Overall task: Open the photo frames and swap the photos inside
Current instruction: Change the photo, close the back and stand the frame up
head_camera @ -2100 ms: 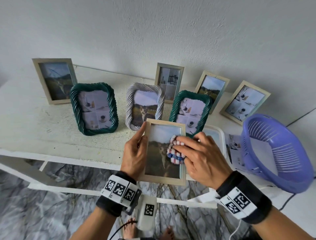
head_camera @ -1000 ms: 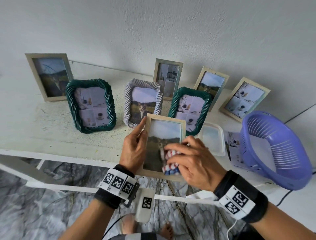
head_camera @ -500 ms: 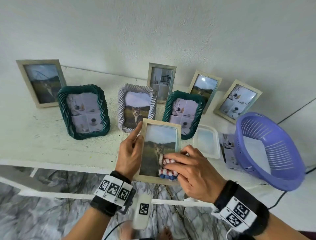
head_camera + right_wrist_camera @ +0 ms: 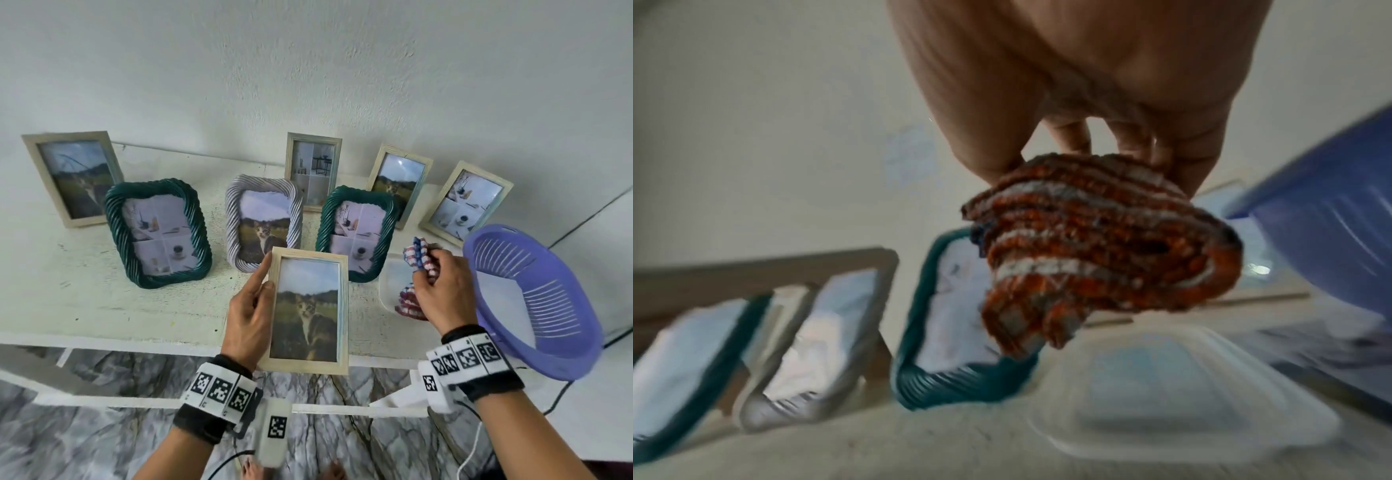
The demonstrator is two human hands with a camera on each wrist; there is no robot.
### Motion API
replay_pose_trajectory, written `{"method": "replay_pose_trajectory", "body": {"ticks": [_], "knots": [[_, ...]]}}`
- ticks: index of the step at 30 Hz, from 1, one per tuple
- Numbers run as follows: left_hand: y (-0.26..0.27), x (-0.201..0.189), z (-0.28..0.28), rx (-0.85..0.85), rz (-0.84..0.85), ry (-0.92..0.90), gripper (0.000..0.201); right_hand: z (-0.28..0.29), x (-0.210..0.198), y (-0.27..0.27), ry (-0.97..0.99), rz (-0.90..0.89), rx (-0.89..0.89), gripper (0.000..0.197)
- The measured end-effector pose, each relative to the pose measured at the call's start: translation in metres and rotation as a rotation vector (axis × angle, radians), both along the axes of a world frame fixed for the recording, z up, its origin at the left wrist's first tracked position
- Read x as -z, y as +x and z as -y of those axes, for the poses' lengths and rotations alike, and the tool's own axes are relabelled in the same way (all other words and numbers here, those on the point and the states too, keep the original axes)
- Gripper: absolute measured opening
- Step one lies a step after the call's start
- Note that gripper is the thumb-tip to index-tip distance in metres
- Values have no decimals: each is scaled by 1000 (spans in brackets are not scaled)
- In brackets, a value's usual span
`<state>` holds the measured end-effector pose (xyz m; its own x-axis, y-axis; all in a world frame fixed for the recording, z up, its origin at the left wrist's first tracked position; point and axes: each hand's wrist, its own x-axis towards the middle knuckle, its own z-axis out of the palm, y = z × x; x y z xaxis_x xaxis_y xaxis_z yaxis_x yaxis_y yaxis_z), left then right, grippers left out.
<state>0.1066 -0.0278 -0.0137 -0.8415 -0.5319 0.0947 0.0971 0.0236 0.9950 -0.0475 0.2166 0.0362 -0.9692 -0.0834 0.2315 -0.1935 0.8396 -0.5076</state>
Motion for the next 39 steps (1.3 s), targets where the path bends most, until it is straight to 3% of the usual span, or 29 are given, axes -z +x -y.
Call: {"method": "replay_pose_trajectory", "body": {"ticks": [4, 7, 13, 15, 17, 18, 21, 23, 28, 31, 34, 37, 39], "knots": [[-1, 1, -4, 20, -14, 33, 48, 10, 28, -22, 76, 101, 36, 34], [-3, 4, -5, 36, -16, 37, 49, 8, 54, -36, 329, 241, -48, 48], [-3, 0, -6, 32, -26, 22, 45, 5, 47, -27, 480, 191, -44, 50], [-2, 2, -5, 33, -25, 40, 48, 10, 32, -9, 319, 33, -28, 44], [-3, 5, -3, 23, -25, 60, 48, 18, 18, 15, 10, -104, -114, 33], [-2, 3, -4, 29, -29, 78, 47, 21, 11, 28, -169, -22, -196, 31], [-4, -1, -7, 69, -42, 120, 49, 35, -1, 66, -736, 588, -393, 37], [-6, -3, -9, 89, -35, 136, 51, 41, 2, 83, -792, 729, -425, 41], [-4, -13, -13, 161, 17, 37, 52, 52, 0, 97, -991, 700, -317, 19], [-2, -26, -14, 269, 167, -65, 86, 50, -2, 97, -950, 600, -359, 13], [-1, -40, -20, 403, 314, -170, 113, 51, -7, 103, -973, 558, -432, 25], [-4, -45, -26, 516, 263, 13, 122, 55, -12, 108, -1020, 556, -551, 36], [-4, -46, -27, 508, 223, 109, 115, 58, -15, 109, -969, 527, -631, 34]]}}
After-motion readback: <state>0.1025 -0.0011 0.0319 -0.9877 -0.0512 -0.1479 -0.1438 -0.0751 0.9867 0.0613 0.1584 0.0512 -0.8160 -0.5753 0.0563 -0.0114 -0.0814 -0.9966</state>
